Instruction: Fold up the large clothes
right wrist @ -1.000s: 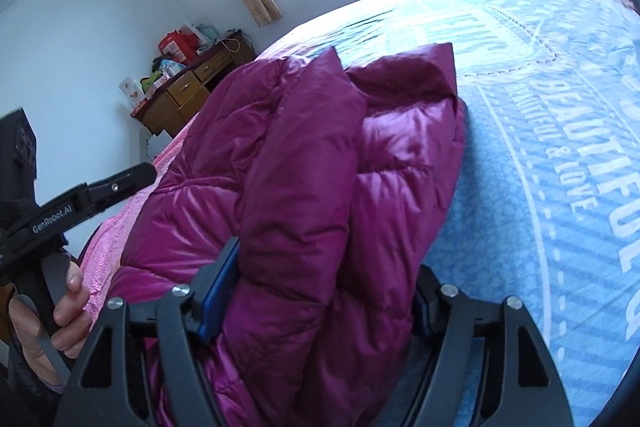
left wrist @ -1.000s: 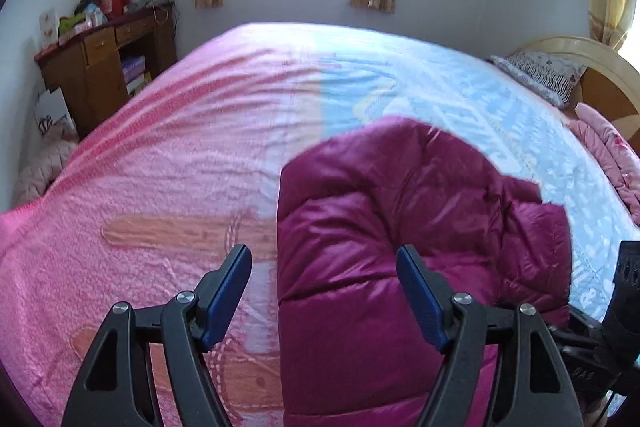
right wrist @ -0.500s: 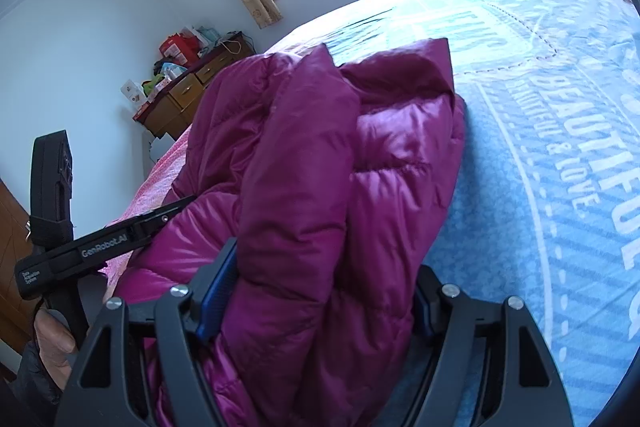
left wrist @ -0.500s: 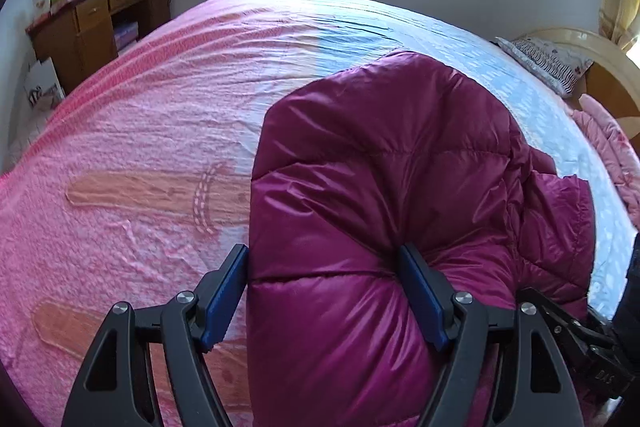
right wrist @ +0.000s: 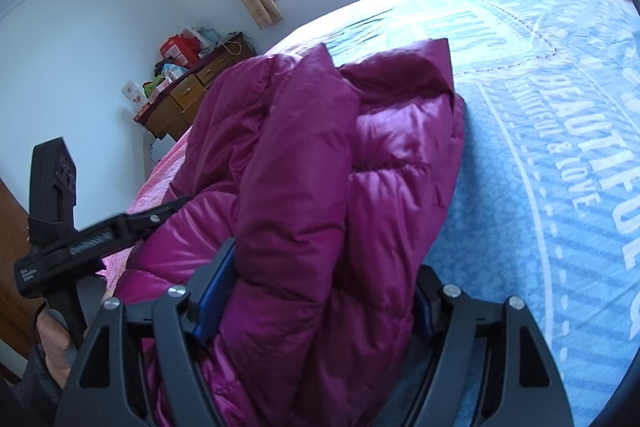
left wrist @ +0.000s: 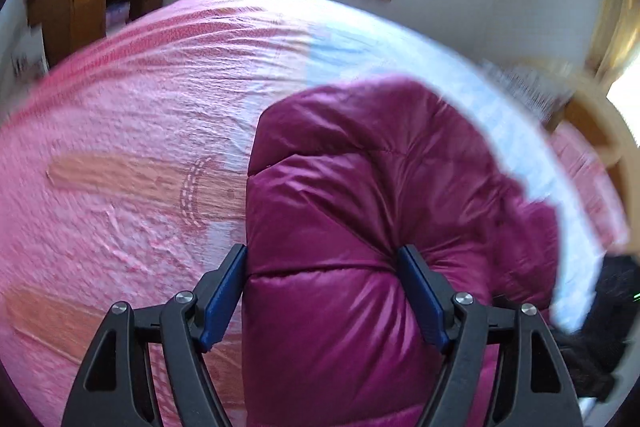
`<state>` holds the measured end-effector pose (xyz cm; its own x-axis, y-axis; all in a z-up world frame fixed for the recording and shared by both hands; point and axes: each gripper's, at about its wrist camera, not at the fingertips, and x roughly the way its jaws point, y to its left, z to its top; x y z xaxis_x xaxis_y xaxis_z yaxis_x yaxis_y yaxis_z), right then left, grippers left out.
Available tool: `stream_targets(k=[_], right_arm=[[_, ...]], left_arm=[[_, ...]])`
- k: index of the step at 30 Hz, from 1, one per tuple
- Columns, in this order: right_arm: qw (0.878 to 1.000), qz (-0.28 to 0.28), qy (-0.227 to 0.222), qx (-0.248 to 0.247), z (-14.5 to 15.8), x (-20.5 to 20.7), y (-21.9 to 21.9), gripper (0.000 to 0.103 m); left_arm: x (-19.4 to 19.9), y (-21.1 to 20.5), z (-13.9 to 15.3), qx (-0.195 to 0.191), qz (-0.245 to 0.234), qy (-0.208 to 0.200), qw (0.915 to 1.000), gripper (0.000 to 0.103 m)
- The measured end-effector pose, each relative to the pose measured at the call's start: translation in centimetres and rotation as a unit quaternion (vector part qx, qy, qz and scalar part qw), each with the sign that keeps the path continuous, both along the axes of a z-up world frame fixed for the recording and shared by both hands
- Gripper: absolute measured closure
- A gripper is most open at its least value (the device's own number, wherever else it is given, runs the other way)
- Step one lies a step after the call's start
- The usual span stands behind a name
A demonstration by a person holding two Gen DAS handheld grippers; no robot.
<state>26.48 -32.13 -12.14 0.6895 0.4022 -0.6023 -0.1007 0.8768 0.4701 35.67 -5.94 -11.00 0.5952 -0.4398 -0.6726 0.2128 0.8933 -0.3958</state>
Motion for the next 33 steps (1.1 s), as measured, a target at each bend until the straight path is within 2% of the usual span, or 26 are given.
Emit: stream_targets(k=[1, 3, 5, 7, 11, 12, 14, 16, 18, 23, 25, 28, 33], right_arm=[[1.0, 0.0, 0.0, 0.001, 0.0, 0.0, 0.0, 0.027], [1.0, 0.001, -0.001, 0.002, -0.1, -0.1, -0.1, 0.027], [1.0, 0.001, -0.002, 0.003, -0.1, 0.0, -0.1, 0.027], [1.0, 0.002, -0.002, 0.003, -0.1, 0.0, -0.1, 0.026], [1.0, 0.003, -0.004, 0.006, -0.1, -0.1, -0.3, 0.026], [1.0, 0.003, -0.004, 0.007, -0.1, -0.1, -0.3, 0.026], [1.0, 0.004, -0.004, 0.007, -0.1, -0.1, -0.3, 0.025], [1.0, 0.004, -0.004, 0.005, -0.1, -0.2, -0.2, 0.025], [1.0, 0.003, -0.005, 0.002, -0.1, -0.3, 0.0, 0.025], [1.0, -0.007, -0.004, -0.02, 0.3, -0.5, 0.7, 0.033], [0.999, -0.014, -0.003, -0.035, 0.8, -0.7, 1.4, 0.04], [0.998, -0.025, -0.005, -0.051, 1.6, -1.6, 3.0, 0.051], [0.999, -0.013, -0.013, -0.042, 2.6, -2.1, 6.5, 0.061]], left_arm=[[-0.3, 1.1, -0.1, -0.047, 0.003, -0.002, 0.9989, 0.027], [-0.4, 2.5, -0.6, -0.095, 0.002, 0.003, 0.9954, 0.027], [-0.3, 2.9, -1.0, -0.116, -0.009, 0.007, 0.9932, 0.027], [-0.8, 3.1, -0.9, -0.137, -0.026, -0.005, 0.9903, 0.027], [-1.1, 3.6, -1.1, -0.154, -0.044, -0.017, 0.9869, 0.027], [-1.0, 3.5, -1.3, -0.146, -0.044, -0.011, 0.9882, 0.027], [-0.1, 2.4, -2.4, -0.105, -0.051, 0.031, 0.9926, 0.026], [0.3, 2.5, -2.9, -0.119, -0.041, 0.051, 0.9908, 0.025], [0.1, 2.3, -2.8, -0.112, -0.036, 0.048, 0.9919, 0.027], [-1.8, 0.9, -1.1, -0.055, -0.024, 0.016, 0.9981, 0.046], [-2.3, 1.2, -0.6, -0.045, -0.023, 0.008, 0.9987, 0.055], [-3.0, 1.6, 0.5, -0.02, -0.02, -0.004, 0.9996, 0.059], [-4.6, 4.4, 2.5, 0.026, 0.006, -0.03, 0.9992, 0.062]])
